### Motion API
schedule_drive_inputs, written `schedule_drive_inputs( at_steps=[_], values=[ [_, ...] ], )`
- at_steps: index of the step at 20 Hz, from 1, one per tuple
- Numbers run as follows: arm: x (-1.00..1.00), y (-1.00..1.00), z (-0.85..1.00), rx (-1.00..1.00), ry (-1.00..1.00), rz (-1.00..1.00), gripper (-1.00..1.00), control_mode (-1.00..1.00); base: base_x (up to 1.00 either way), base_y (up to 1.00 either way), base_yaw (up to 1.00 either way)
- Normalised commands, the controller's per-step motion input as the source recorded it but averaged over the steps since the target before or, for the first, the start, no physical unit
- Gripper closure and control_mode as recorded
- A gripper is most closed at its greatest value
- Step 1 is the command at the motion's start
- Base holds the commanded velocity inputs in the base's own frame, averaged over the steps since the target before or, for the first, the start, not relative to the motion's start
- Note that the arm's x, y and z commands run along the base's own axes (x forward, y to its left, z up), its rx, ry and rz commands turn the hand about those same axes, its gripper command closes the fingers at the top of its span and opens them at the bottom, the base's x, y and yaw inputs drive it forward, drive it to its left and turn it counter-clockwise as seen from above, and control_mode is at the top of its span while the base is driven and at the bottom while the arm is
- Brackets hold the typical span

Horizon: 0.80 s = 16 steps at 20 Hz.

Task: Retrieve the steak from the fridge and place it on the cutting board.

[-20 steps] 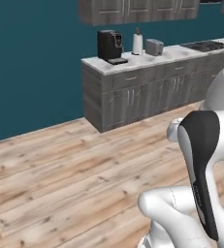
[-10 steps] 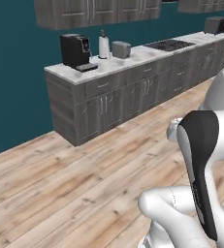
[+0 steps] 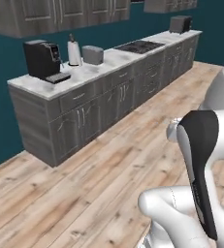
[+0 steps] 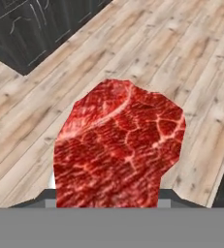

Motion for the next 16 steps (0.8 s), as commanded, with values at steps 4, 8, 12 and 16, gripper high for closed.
schedule_drive_inputs(
  at_steps=[4, 8, 12, 16],
  values=[
    [0.0, 0.0, 0.0, 0.0, 0.0, 0.0, 1.0, 1.0, 0.68, 0.18, -0.6],
    [0.0, 0.0, 0.0, 0.0, 0.0, 0.0, 1.0, 1.0, 0.59, 0.25, -0.79],
    [0.0, 0.0, 0.0, 0.0, 0.0, 0.0, 1.0, 1.0, 0.51, 0.19, -0.81],
    [0.0, 0.0, 0.0, 0.0, 0.0, 0.0, 1.0, 1.0, 0.58, 0.32, -0.8]
  ],
)
